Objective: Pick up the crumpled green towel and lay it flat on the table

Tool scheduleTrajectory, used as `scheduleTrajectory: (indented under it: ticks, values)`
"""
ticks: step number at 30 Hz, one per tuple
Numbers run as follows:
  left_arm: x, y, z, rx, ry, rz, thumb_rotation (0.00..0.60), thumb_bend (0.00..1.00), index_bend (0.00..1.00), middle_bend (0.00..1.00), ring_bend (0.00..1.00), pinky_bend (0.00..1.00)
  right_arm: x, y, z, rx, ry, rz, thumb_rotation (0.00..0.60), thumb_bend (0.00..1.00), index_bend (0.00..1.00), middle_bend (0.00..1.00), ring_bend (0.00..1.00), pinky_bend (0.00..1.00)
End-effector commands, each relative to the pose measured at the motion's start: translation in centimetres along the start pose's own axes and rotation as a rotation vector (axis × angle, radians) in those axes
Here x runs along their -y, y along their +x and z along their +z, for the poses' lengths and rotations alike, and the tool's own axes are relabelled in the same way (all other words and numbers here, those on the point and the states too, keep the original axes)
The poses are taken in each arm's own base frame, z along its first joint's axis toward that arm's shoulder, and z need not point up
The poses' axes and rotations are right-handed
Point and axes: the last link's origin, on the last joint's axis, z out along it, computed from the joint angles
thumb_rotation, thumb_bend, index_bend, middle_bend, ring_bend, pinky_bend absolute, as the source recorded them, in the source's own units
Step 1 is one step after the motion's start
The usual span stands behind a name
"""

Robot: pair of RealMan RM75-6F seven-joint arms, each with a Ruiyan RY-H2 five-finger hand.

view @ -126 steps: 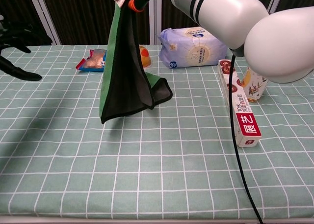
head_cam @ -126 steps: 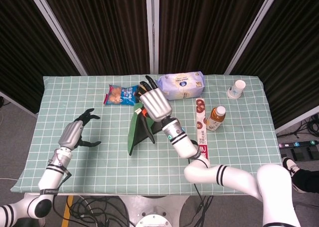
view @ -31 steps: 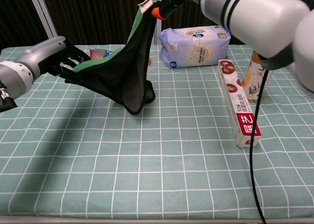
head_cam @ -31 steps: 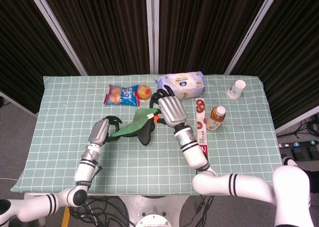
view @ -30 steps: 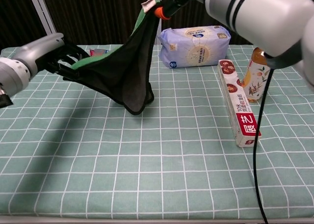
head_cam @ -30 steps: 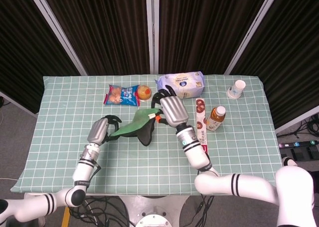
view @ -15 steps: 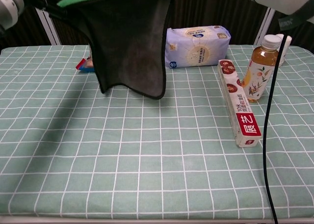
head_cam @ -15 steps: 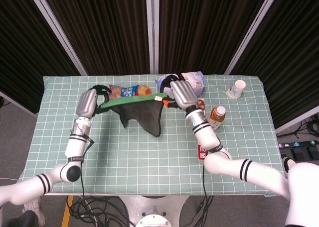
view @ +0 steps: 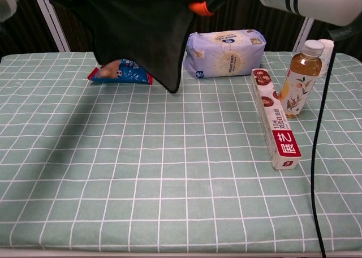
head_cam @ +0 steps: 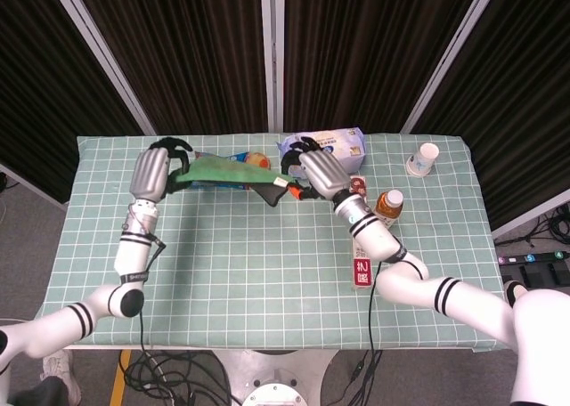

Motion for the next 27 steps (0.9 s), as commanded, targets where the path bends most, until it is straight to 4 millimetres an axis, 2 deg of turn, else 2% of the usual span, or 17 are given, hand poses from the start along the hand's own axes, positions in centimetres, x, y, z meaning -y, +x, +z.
scheduleTrajectory:
  ticks: [1, 6, 12, 18, 27]
  values:
    - [1.7, -1.9, -3.8, 0.094, -0.021, 0.078, 0.600, 0.45, 0.83, 0.48, 0.28, 0.28, -1.4, -2.6, -1.7, 0.115, 0.002, -0.027, 0.600, 0.59, 0.69, 0.32, 0.12, 0.00]
    - [2.9, -3.2, -7.5, 0.172, -0.036, 0.100, 0.600, 0.44, 0.83, 0.48, 0.28, 0.28, -1.9, -4.5, -3.7, 0.195, 0.024, -0.027, 0.600, 0.59, 0.68, 0.32, 0.12, 0.00]
    - [3.1, -3.8, -10.7, 0.235, -0.081, 0.129, 0.600, 0.43, 0.83, 0.48, 0.28, 0.28, -2.3, -5.8, -5.8, 0.273, 0.039, -0.044, 0.600, 0.59, 0.66, 0.32, 0.11, 0.00]
    - [2.8, -4.1, -13.0, 0.277, -0.133, 0.169, 0.600, 0.42, 0.83, 0.48, 0.28, 0.28, -2.1, -7.1, -7.7, 0.335, 0.070, -0.071, 0.600, 0.59, 0.66, 0.32, 0.11, 0.00]
    - [2.4, -5.6, -15.7, 0.393, -0.173, 0.207, 0.600, 0.41, 0.82, 0.48, 0.28, 0.28, -3.5, -7.1, -9.7, 0.386, 0.044, -0.117, 0.598, 0.60, 0.65, 0.31, 0.10, 0.00]
